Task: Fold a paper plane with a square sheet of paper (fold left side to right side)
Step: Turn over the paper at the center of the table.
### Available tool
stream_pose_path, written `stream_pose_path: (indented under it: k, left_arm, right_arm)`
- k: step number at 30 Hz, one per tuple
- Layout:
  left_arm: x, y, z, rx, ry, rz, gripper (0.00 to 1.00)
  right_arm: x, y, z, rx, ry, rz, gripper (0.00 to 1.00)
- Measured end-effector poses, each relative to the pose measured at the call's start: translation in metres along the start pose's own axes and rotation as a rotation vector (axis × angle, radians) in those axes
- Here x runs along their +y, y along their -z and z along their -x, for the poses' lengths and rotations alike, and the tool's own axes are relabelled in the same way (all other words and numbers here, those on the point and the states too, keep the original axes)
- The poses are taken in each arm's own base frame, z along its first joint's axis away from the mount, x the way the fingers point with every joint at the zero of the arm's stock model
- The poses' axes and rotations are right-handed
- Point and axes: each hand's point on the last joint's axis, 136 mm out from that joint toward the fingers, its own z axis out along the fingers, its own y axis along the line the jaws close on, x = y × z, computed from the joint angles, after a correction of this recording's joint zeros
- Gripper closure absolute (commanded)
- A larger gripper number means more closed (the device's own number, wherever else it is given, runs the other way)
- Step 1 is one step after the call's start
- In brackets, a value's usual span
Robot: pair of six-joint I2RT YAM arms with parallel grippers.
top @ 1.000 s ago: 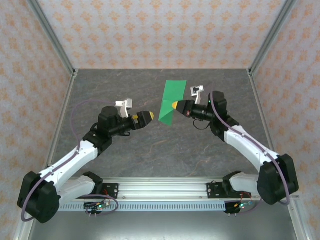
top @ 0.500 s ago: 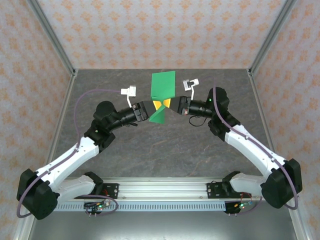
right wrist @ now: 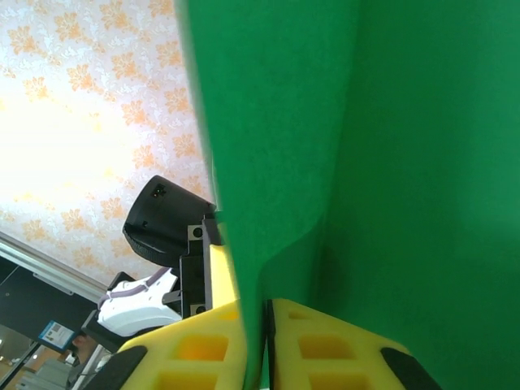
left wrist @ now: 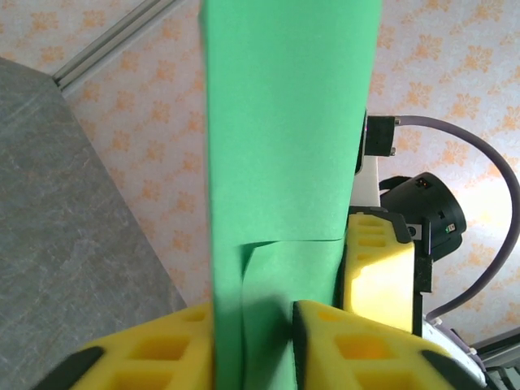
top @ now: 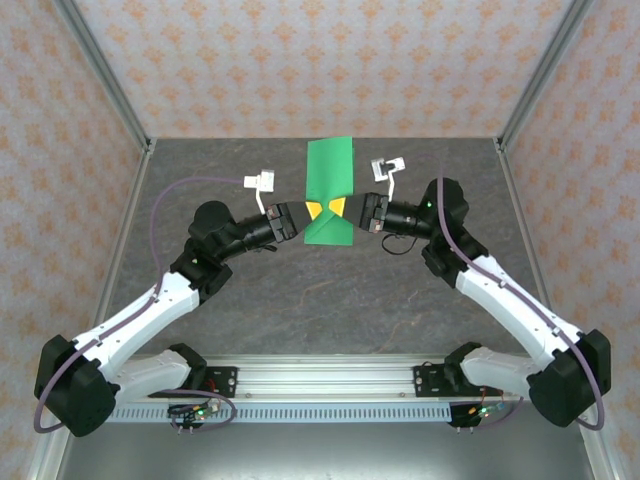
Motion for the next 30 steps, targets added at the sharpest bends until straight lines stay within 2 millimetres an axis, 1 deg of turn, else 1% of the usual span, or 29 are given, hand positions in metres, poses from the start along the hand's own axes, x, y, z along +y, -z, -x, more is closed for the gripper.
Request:
stream_pose_path:
  k: [2, 3, 5, 8, 9, 11, 13, 14, 16, 18, 21, 23, 26, 30]
  left_arm:
    - [0.001, 0.000, 0.000, -0.001, -0.005, 0.004, 0.85]
    - [0.001, 0.000, -0.001, 0.001, -0.006, 0.007, 0.87]
    - [0.003, 0.001, -0.004, 0.007, -0.014, 0.024, 0.87]
    - [0.008, 0.008, -0.006, 0.009, -0.038, 0.072, 0.90]
    - [0.011, 0.010, -0.007, 0.011, -0.050, 0.096, 0.92]
    - [0.020, 0.016, -0.011, 0.017, -0.080, 0.161, 0.95]
    - [0.029, 0.021, -0.016, 0.035, -0.130, 0.246, 1.00]
    - [0.035, 0.023, -0.020, 0.047, -0.158, 0.292, 1.00]
    - [0.048, 0.028, -0.030, 0.082, -0.212, 0.395, 1.00]
    - [0.065, 0.034, -0.044, 0.134, -0.274, 0.523, 1.00]
    - [0.093, 0.045, -0.063, 0.211, -0.355, 0.714, 1.00]
    - [0.112, 0.057, -0.073, 0.261, -0.412, 0.856, 1.00]
    - [0.133, 0.074, -0.076, 0.306, -0.497, 1.074, 1.00]
    - [0.148, 0.087, -0.066, 0.306, -0.578, 1.336, 1.00]
  right_arm:
    - [-0.002, 0.001, -0.001, -0.003, 0.003, -0.014, 0.77]
    - [-0.005, 0.002, -0.002, -0.001, 0.001, -0.029, 0.74]
    - [-0.013, 0.004, -0.006, 0.004, -0.001, -0.074, 0.69]
    - [-0.029, 0.012, -0.013, 0.012, 0.004, -0.173, 0.57]
    - [-0.034, 0.015, -0.015, 0.012, 0.010, -0.216, 0.53]
    - [-0.045, 0.024, -0.016, 0.003, 0.026, -0.313, 0.52]
    - [-0.057, 0.038, -0.014, -0.018, 0.049, -0.436, 0.48]
    - [-0.063, 0.045, -0.012, -0.031, 0.060, -0.501, 0.47]
    - [-0.079, 0.065, -0.009, -0.063, 0.080, -0.651, 0.45]
    - [-0.099, 0.089, -0.010, -0.088, 0.084, -0.823, 0.44]
    - [-0.128, 0.130, -0.017, -0.102, 0.076, -1.077, 0.38]
    - [-0.140, 0.157, -0.023, -0.116, 0.078, -1.216, 0.34]
    - [-0.150, 0.193, -0.034, -0.145, 0.089, -1.370, 0.26]
    - [-0.151, 0.229, -0.043, -0.205, 0.112, -1.499, 0.16]
